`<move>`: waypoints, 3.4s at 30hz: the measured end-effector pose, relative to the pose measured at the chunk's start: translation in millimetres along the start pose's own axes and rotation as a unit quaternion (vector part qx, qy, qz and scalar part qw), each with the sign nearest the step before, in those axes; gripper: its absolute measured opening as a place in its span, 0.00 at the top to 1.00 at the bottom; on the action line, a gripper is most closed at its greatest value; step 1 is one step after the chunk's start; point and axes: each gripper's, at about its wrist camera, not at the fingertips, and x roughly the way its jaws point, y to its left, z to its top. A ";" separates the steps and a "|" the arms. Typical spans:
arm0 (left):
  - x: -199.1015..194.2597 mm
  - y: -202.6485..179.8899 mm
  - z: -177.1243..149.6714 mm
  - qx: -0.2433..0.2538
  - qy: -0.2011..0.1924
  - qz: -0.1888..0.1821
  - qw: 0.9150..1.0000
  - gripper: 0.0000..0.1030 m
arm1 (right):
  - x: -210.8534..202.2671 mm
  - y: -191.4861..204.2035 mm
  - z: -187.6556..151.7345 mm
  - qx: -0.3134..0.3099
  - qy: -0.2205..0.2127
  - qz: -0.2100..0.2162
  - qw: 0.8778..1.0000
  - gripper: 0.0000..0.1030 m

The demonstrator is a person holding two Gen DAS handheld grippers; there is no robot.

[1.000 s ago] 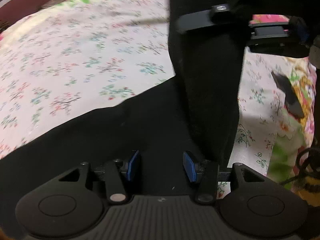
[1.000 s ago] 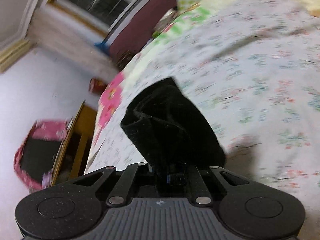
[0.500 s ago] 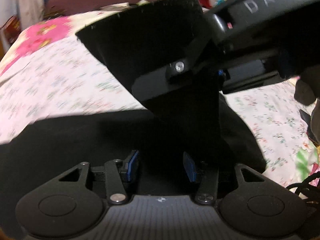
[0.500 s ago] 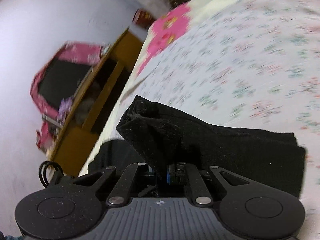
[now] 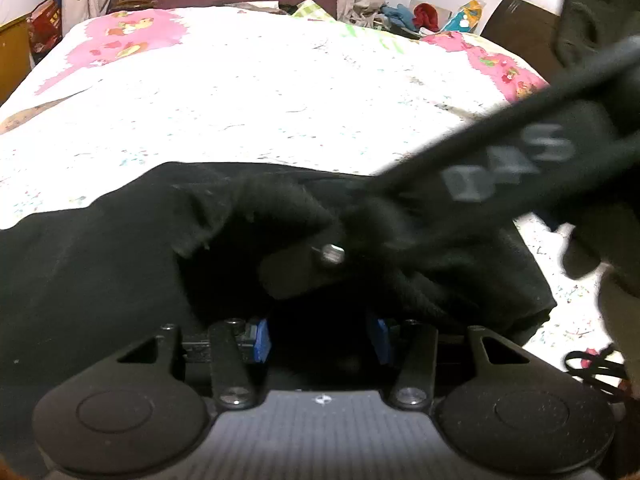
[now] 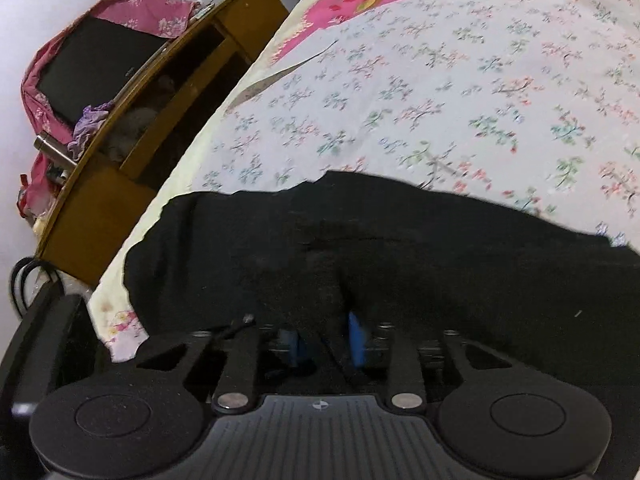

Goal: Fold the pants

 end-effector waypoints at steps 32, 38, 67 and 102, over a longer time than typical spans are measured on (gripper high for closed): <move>-44.9 12.3 15.1 -0.057 -0.074 0.048 0.994 0.45 | 65.9 -12.2 59.1 -0.214 0.078 -0.068 0.971 1.00; -47.9 1.6 20.6 -0.030 -0.078 0.043 0.996 0.44 | 67.6 -18.6 69.2 -0.205 0.098 -0.043 0.973 1.00; -17.4 36.1 -16.9 -0.199 0.018 0.087 0.976 0.60 | 75.6 -22.2 78.6 -0.214 0.138 -0.019 0.967 0.99; -59.7 45.1 -31.9 -0.182 0.018 0.153 0.971 0.62 | 29.6 7.9 69.1 -0.207 0.046 -0.017 0.977 0.82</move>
